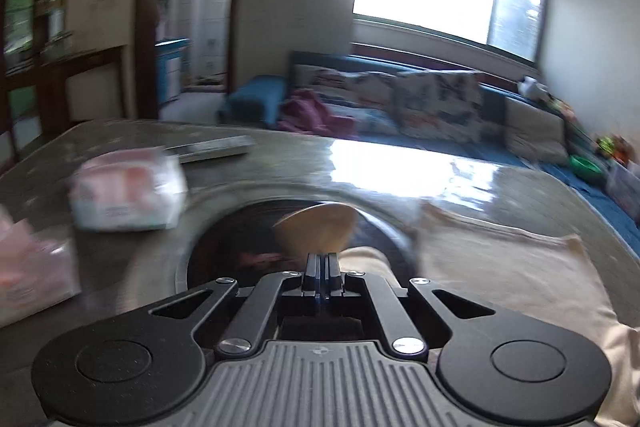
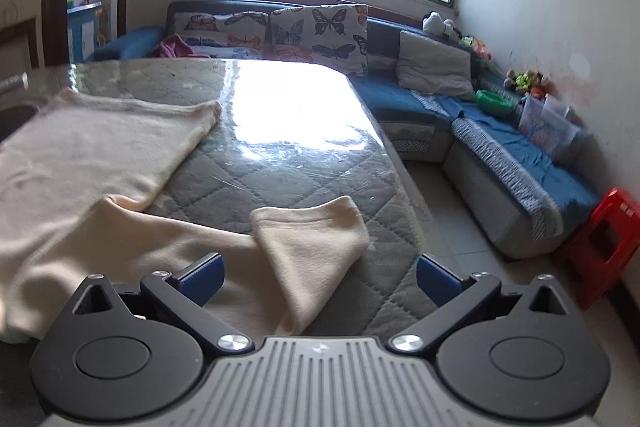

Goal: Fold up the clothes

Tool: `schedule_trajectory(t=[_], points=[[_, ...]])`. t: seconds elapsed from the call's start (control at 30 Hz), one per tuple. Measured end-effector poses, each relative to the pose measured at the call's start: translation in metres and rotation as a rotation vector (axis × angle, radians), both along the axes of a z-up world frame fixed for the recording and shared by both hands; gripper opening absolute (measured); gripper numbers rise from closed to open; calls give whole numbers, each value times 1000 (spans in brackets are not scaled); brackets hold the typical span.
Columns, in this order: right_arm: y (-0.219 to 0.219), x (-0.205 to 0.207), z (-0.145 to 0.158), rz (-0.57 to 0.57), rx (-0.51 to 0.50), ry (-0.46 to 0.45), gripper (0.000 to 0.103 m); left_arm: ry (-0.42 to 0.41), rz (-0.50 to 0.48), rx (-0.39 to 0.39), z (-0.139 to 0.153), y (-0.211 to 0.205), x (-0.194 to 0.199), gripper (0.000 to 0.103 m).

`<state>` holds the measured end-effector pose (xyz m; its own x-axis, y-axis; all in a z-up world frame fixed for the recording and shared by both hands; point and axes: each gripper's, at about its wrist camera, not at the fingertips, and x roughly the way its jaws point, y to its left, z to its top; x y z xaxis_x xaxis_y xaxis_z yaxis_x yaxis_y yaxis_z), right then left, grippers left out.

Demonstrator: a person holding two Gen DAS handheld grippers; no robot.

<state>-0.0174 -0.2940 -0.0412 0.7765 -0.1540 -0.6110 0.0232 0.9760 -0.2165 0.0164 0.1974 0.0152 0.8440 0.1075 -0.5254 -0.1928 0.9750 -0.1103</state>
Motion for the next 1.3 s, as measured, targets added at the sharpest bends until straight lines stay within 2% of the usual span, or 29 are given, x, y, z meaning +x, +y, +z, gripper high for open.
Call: schedule_trajectory(t=[0.1, 0.2, 0.27, 0.37, 0.5, 0.63, 0.8, 0.97, 1.1, 1.3], points=[[-1, 3, -6, -38, -113, -12, 103, 23, 88, -26, -6, 29, -14, 2], [-9, 0, -8, -120, -203, -51, 103, 56, 136, -38, -17, 43, -25, 2], [-21, -2, -7, -195, -213, -61, 103, 75, 164, -46, -23, 51, -32, 2], [-43, -7, -5, -294, -170, -56, 103, 96, 191, -52, -31, 60, -39, 2], [-54, -12, -2, -326, -146, -52, 103, 103, 209, -42, -30, 62, -41, 2], [-46, -15, 7, -224, -94, -75, 103, 105, 223, -33, -28, 65, -37, 2], [-25, -4, 12, -56, 22, -33, 103, 124, 217, 1, -26, 65, -31, 3], [10, -6, 19, 116, 43, -11, 103, 120, 214, 45, -21, 60, -33, 5], [42, -10, 27, 270, 36, 0, 103, 118, 134, 26, -15, 48, -35, 5], [95, -17, 27, 469, -11, 11, 103, 119, -211, -2, -12, -25, -34, 5]])
